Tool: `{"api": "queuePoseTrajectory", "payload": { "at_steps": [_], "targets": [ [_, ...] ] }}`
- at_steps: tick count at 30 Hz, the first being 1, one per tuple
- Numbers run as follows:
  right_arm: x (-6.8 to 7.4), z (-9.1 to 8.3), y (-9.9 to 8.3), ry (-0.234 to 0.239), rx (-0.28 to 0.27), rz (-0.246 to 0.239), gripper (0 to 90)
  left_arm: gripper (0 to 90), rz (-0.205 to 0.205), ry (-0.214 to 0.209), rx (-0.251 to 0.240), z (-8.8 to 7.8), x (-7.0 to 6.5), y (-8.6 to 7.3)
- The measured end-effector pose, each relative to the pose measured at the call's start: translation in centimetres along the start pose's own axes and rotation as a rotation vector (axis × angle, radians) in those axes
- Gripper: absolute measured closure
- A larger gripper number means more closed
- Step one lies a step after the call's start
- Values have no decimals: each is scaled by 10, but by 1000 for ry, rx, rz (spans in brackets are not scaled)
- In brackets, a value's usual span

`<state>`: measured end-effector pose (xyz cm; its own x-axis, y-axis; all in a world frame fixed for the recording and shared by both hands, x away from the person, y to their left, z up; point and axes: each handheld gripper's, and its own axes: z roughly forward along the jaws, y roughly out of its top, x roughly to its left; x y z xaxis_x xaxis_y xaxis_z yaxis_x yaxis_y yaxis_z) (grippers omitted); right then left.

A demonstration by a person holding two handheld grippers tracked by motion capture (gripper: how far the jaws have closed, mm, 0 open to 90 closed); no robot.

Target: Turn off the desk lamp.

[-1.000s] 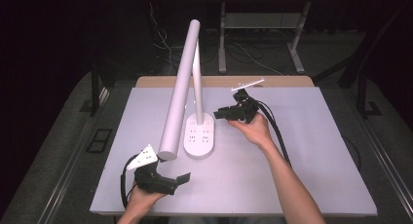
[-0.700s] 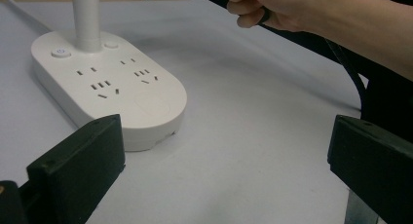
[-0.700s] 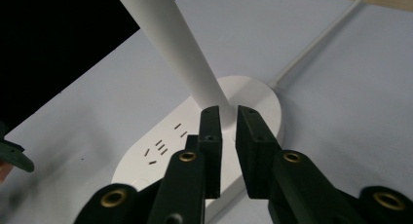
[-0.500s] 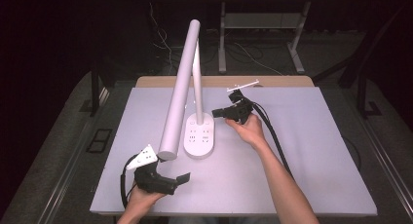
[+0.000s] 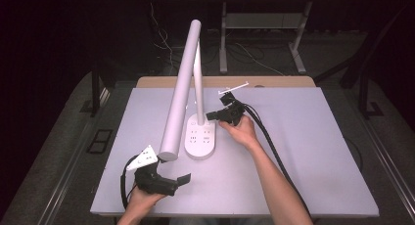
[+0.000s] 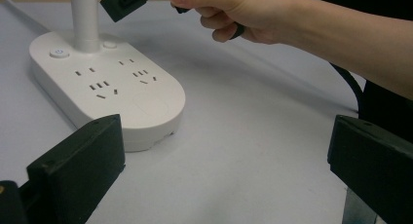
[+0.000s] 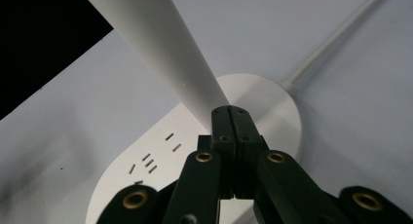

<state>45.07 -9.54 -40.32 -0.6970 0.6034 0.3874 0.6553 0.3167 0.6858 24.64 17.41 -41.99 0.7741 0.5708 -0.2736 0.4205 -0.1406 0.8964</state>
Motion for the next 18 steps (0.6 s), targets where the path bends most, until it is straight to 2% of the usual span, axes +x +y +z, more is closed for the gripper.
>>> {"api": "queuePoseTrajectory", "payload": {
  "at_steps": [6, 15, 18],
  "targets": [
    [-4, 9, -4, 3, 12, 19, 899, 0, -1, -4, 3, 0, 1, 0],
    [-11, 17, -8, -21, 36, 39, 899, 0, 1, -4, 3, 0, 0, 0],
    [-14, 19, -9, -12, 31, 47, 900, 0, 3, -4, 1, 0, 0, 0]
  ]
}}
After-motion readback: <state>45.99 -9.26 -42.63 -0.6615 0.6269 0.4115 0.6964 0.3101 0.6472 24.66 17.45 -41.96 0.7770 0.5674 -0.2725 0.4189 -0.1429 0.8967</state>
